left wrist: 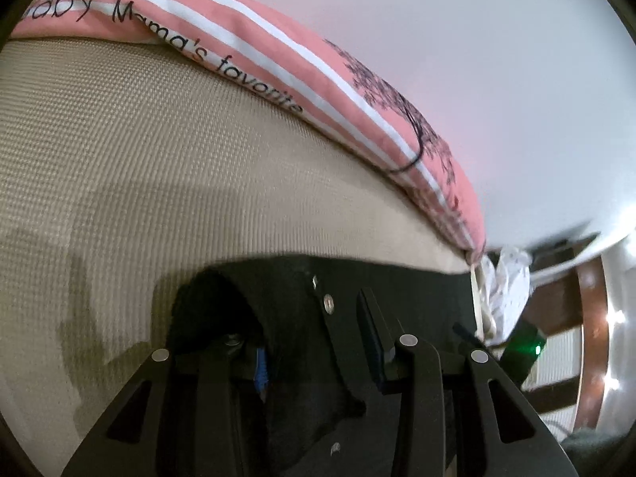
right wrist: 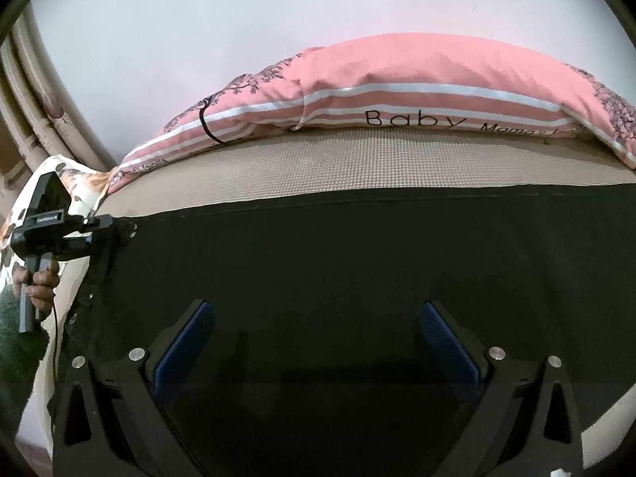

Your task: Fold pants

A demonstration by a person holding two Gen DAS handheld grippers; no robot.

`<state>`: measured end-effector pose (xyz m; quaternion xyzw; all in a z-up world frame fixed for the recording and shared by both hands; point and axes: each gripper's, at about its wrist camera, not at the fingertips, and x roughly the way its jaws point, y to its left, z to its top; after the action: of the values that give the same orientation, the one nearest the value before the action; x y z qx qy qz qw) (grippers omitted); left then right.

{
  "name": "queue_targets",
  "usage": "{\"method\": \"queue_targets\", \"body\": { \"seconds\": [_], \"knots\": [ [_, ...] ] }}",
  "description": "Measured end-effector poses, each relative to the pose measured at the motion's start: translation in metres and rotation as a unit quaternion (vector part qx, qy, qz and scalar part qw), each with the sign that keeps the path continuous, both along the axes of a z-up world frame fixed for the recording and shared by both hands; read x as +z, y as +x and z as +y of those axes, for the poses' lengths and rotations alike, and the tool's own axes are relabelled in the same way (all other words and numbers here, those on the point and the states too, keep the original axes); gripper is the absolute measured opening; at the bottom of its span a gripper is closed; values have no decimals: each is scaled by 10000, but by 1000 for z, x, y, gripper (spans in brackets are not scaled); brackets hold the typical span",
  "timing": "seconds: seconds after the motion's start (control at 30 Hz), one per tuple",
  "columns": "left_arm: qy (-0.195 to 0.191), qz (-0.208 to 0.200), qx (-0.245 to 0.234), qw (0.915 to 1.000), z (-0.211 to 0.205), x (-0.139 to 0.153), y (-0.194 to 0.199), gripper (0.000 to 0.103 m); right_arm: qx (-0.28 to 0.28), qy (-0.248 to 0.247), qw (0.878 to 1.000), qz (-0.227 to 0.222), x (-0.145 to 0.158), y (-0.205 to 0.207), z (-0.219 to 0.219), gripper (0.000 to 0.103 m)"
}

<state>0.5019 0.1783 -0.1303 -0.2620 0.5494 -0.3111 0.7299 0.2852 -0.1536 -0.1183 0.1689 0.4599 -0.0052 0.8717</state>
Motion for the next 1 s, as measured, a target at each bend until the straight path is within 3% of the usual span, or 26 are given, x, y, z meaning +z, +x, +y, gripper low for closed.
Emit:
{"method": "queue_targets", "body": {
  "seconds": [0.23, 0.3, 0.53, 0.77, 0.9, 1.0],
  "knots": [
    [-79, -136, 285, 9995, -3, -6, 2, 35, 506, 36, 9987, -68, 7, 20, -2, 103],
    [100, -424, 348, 9984, -4, 4, -6, 13, 810, -136, 9966, -52, 12, 30, -2, 103],
    [-275, -1210, 424, 9914, -6, 51, -41, 11, 1953, -558, 9791, 92, 22, 66, -1, 103],
    [-644, -1606, 229, 9846, -11, 80, -72, 11, 3295, -618, 9410, 454, 25, 122, 8, 103],
    [-675, -1687, 274, 9830, -5, 89, -81, 11, 3797, -224, 9215, 784, 12, 153, 11, 91],
    [-615, -1703, 311, 9830, -4, 93, -87, 11, 4288, 289, 8959, 1123, 0, 168, 15, 84]
  ]
}}
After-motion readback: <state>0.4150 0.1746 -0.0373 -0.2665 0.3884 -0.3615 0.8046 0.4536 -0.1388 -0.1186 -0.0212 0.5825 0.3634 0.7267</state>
